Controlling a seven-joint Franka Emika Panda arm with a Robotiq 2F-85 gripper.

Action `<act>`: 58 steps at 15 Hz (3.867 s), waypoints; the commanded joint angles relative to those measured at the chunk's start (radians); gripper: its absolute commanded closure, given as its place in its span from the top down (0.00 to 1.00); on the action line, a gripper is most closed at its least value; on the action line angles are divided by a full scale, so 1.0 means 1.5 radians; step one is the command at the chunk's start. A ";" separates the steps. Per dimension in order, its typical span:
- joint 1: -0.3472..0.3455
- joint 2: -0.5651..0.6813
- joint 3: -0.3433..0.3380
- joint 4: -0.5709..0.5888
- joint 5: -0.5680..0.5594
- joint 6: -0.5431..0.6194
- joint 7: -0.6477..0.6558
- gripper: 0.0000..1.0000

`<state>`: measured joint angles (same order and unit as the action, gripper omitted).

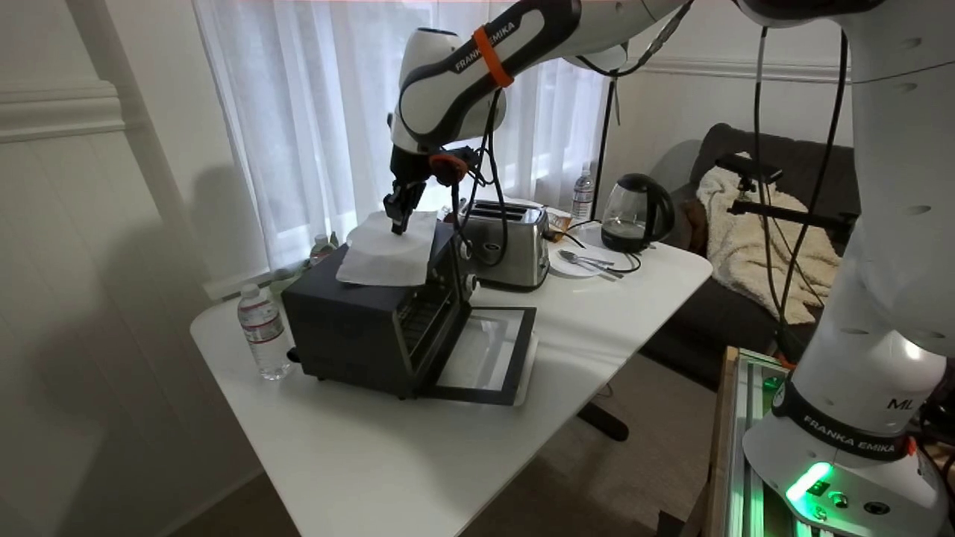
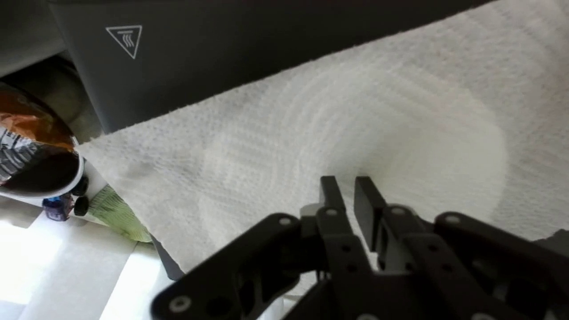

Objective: Remove the plate from the oven the use the paper towel to wipe it

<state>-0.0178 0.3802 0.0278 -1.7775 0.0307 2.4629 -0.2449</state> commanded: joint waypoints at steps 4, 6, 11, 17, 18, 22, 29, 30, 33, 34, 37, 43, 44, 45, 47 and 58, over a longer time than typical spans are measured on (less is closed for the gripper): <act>0.007 0.004 -0.001 -0.011 -0.025 0.009 0.021 0.69; 0.007 0.007 0.000 -0.011 -0.024 0.010 0.020 0.82; 0.007 0.016 -0.001 -0.009 -0.024 0.011 0.019 0.80; 0.007 0.020 -0.001 -0.011 -0.026 0.010 0.018 0.52; 0.007 0.019 -0.001 -0.011 -0.026 0.011 0.018 0.45; 0.008 0.012 -0.003 -0.012 -0.030 0.015 0.018 0.15; 0.007 0.021 -0.027 0.008 -0.062 0.044 0.037 0.00; 0.006 0.024 -0.030 0.012 -0.065 0.050 0.040 0.00; 0.003 0.038 -0.032 0.031 -0.064 0.066 0.042 0.00; 0.001 0.043 -0.027 0.034 -0.056 0.068 0.038 0.00; -0.004 0.054 -0.009 0.040 -0.037 0.067 0.024 0.00; -0.018 0.057 0.042 0.031 0.005 0.068 -0.014 0.00; -0.022 0.056 0.051 0.029 0.015 0.068 -0.022 0.00; -0.025 0.054 0.061 0.027 0.028 0.063 -0.031 0.00; -0.032 0.050 0.078 0.021 0.050 0.059 -0.050 0.00; -0.023 -0.001 0.026 -0.006 0.057 -0.045 0.057 0.00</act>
<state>-0.0602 0.4260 0.0980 -1.7502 0.1197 2.4430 -0.2270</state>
